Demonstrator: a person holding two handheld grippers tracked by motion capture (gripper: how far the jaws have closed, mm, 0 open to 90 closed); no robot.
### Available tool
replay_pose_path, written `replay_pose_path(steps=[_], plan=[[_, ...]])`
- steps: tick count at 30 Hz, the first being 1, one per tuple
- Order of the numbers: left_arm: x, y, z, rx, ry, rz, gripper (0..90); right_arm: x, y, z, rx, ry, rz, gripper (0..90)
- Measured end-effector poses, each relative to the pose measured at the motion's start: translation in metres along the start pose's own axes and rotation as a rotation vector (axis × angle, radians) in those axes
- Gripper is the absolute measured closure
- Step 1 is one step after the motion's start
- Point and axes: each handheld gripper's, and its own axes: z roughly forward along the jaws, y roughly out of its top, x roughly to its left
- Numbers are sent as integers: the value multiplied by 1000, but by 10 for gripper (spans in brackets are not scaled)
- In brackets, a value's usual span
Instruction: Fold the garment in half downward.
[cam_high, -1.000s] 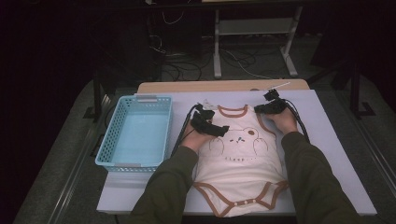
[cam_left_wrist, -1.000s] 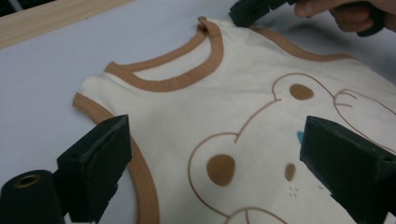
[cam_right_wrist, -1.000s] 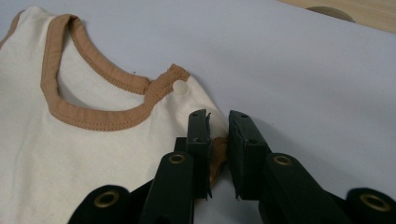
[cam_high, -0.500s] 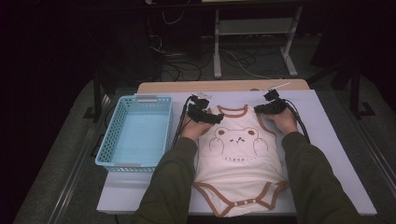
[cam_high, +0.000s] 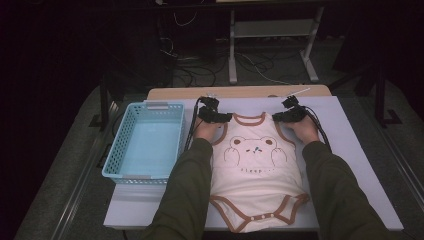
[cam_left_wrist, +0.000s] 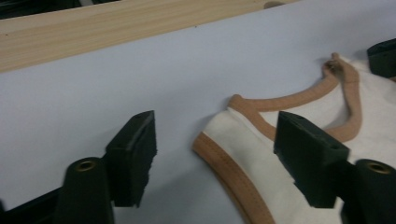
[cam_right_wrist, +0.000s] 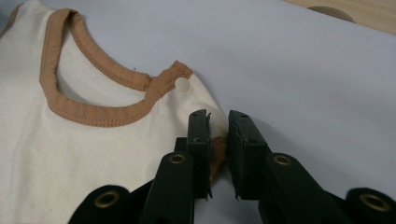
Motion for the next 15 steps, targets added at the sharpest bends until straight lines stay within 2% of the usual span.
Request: replay_pose_path(steps=[4,8,15], plan=[[5,3,2,8,14,-8,400,0,0,0,0,-1,-2,776],[10,3,6,25,-6,-34,477,0,0,0,1,-4,-2,776],[10,-1,16,57,-21,-31,571,1,0,0,4,-9,-4,775]])
